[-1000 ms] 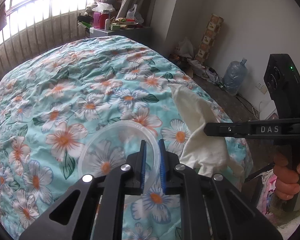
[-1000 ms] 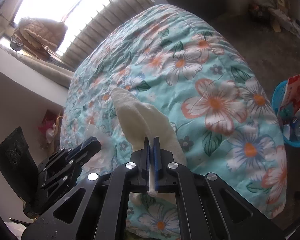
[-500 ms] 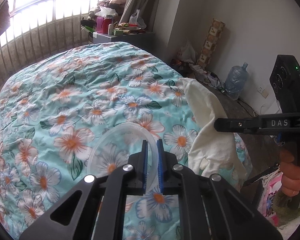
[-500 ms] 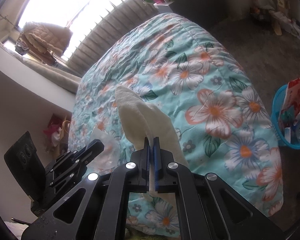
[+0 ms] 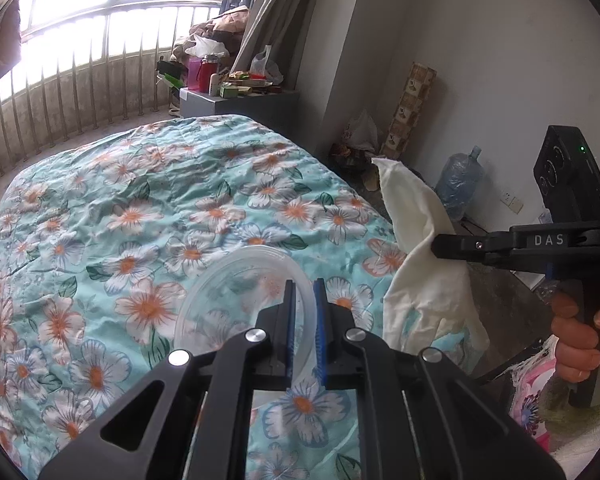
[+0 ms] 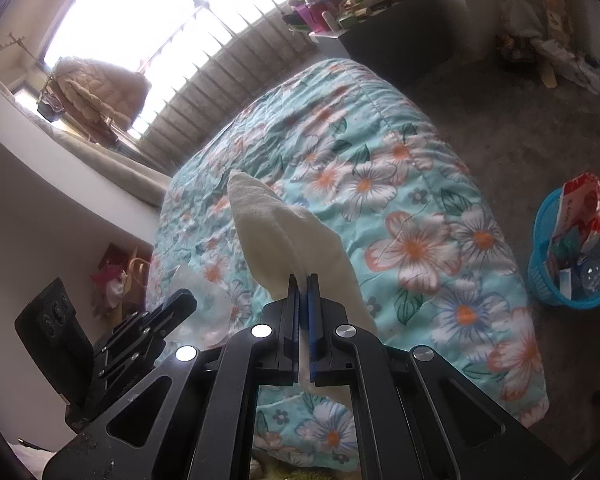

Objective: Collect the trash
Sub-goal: 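Lift the gloves and clear cup off the quilt with both tools, then carry the gloves and cup over the blue wastebasket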

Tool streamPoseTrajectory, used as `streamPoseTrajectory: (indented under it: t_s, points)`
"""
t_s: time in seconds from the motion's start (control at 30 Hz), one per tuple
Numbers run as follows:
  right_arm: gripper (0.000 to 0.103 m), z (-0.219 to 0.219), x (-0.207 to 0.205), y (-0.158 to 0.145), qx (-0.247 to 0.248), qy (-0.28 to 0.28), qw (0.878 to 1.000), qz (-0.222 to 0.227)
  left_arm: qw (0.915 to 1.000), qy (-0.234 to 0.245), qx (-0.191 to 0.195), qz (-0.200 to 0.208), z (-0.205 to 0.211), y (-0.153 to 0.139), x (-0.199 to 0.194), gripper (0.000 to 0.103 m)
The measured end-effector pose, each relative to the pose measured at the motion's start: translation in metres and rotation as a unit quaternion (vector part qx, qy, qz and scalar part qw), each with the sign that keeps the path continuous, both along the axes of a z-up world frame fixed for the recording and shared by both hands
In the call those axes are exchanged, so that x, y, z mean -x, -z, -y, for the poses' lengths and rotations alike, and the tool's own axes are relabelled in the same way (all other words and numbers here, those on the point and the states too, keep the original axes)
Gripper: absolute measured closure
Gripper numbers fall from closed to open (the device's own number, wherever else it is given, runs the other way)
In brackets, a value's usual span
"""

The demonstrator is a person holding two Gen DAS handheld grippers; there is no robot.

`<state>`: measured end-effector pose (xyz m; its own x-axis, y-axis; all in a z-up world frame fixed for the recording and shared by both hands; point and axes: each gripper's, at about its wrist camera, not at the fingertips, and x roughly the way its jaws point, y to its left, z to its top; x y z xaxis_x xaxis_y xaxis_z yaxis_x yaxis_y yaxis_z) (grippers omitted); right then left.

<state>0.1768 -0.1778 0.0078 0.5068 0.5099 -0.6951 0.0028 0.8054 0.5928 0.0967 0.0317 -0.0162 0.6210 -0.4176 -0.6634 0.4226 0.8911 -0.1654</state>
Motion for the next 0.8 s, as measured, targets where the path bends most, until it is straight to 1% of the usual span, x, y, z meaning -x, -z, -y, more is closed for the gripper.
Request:
streamPoseTrajectory:
  t_s: [0.13,0.23,0.47,0.63,0.8]
  points:
    - [0.101,0.004,0.001,-0.007,-0.006,0.005,1.000,0.008,0.9998,0.007,0.015,0.013,-0.003,-0.012,0.002,0.095]
    - [0.101,0.000,0.001,-0.010,-0.010,0.001,1.000,0.013,0.9994,0.013,0.021,0.022,-0.003,-0.020,0.003,0.095]
    - [0.101,-0.011,0.002,-0.012,-0.022,-0.007,0.999,0.028,0.9989,0.037,0.023,0.020,0.005,-0.031,-0.007,0.095]
    - [0.101,0.010,0.006,-0.010,-0.035,0.019,0.999,0.034,0.9973,0.068,0.020,0.021,0.028,-0.039,-0.016,0.095]
    - [0.101,0.050,0.018,-0.008,-0.045,0.073,0.995,0.041,0.9930,0.115,0.018,0.019,0.069,-0.045,-0.029,0.095]
